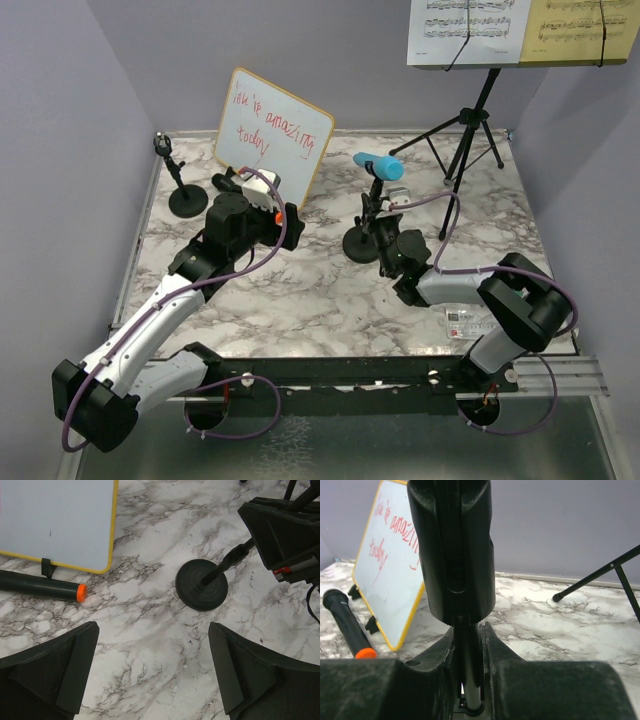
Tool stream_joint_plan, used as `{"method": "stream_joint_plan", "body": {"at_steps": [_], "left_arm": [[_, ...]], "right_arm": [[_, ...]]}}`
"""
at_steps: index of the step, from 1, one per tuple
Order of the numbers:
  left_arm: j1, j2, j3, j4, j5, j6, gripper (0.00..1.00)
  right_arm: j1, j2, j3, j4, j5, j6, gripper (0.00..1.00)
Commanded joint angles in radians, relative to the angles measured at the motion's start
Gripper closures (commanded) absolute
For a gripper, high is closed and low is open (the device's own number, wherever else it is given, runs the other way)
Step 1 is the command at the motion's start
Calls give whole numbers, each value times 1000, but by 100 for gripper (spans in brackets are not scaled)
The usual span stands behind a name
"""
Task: Pack up the instrument practice props
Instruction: Move the microphone stand to the center of the board.
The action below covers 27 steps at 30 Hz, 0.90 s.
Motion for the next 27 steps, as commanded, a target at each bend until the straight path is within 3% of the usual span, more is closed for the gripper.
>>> {"method": "stream_joint_plan", "body": {"at_steps": [1, 4, 11, 15, 20, 27], "left_arm": [[7, 16, -24, 42, 89, -14, 1], [7, 32, -26, 44, 97, -9, 1], [7, 52, -17, 36, 107, 21, 1], [8, 58, -20, 59, 130, -21, 1], [7, 110, -33, 132, 202, -127, 1], [5, 146, -109, 335, 227, -266, 3]], "right_arm": [[60, 25, -30, 217, 95, 33, 75], [73, -12, -40, 160, 67, 39, 55], [66, -139, -154, 62, -90, 33, 30], [-26, -268, -223, -79, -320, 125, 25], [-248, -394, -208, -320, -789, 232, 21], [-466, -276, -94, -289, -1289, 324, 20]]}}
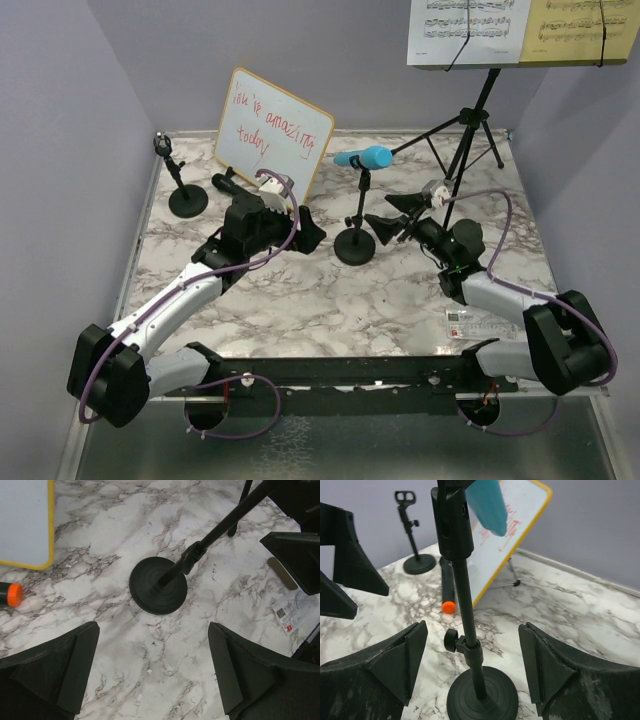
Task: Pack up the instrument practice props
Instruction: Move the microphone stand to the center of the board, then unscrew the knob on the microphone stand.
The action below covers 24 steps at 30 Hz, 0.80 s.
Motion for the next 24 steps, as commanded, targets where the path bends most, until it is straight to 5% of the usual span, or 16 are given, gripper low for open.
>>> {"method": "stream_joint_plan", "body": {"at_steps": [1, 13, 24], "left_arm": [[5, 15, -67, 193, 46, -123, 3], [-4, 117, -110, 419, 75, -159, 4], [-21, 235, -167, 655, 99, -357, 9]], "right_arm": [[-89, 109, 109, -29, -456, 90, 20], [-104, 364, 330, -22, -669, 77, 32], [-104, 334, 252, 5, -640, 89, 87]]}}
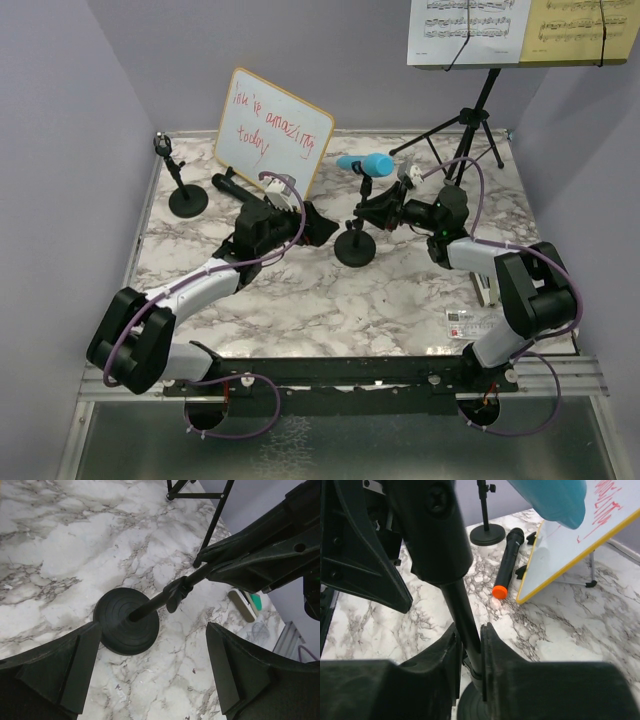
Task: Pack up the instrument practice props
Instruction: Unscrew the knob on the microphone stand.
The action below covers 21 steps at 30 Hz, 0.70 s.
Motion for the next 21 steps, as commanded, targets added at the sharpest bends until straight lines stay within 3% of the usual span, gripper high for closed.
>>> {"method": "stream_joint_plan", "body": {"at_steps": [1, 4, 7, 21], "left_arm": [[-24, 60, -23, 157, 38, -157, 10], [-44, 91, -18, 180, 21, -217, 13], [-67, 121, -9, 209, -6, -250, 17], [-93, 279, -29, 441, -15, -383, 51]], "right_arm": [[0, -30, -55, 22, -6, 19, 91], [1, -34, -64, 26, 10, 23, 99], [0, -31, -70, 41, 16, 35, 99], [1, -36, -82, 26, 37, -4, 99]]}}
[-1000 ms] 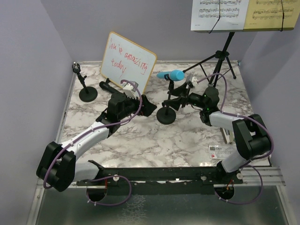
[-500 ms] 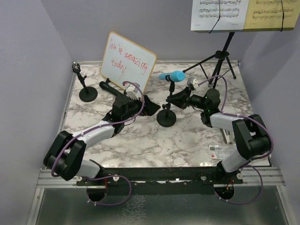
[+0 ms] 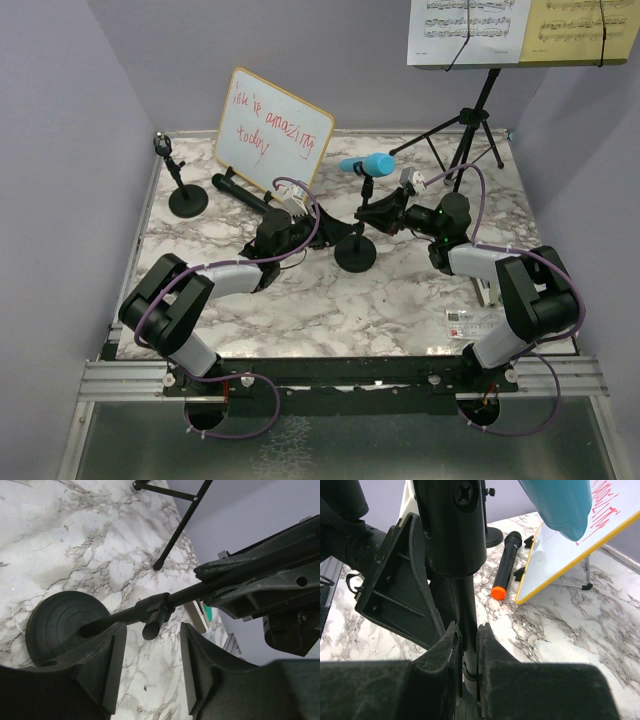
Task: Pack up the instrument practice props
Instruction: Unscrew the knob on the microphone stand.
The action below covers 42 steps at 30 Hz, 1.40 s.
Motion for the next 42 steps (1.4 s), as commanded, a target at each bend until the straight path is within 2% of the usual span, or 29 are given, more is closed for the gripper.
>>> {"method": "stream_joint_plan", "body": {"at_steps": [1, 11, 27, 30, 38, 42], "left_arm": [[-6, 47, -13, 144, -3, -61, 53], [-6, 72, -26, 212, 12, -96, 67], [-29, 97, -47, 249, 0, -153, 65], [-29, 102, -40, 251, 2, -167, 70], [-29, 67, -73, 255, -40, -280, 100], [-29, 52, -81, 255, -50, -358, 100]], "right_arm": [[4, -11, -26, -34, 5, 8, 99], [11, -11, -30, -56, 1, -44, 99], [15, -14, -29, -65, 2, -52, 99], [16, -14, -29, -64, 3, -52, 100], [15, -8, -21, -85, 1, -63, 100], [15, -5, -21, -87, 4, -64, 100]]}}
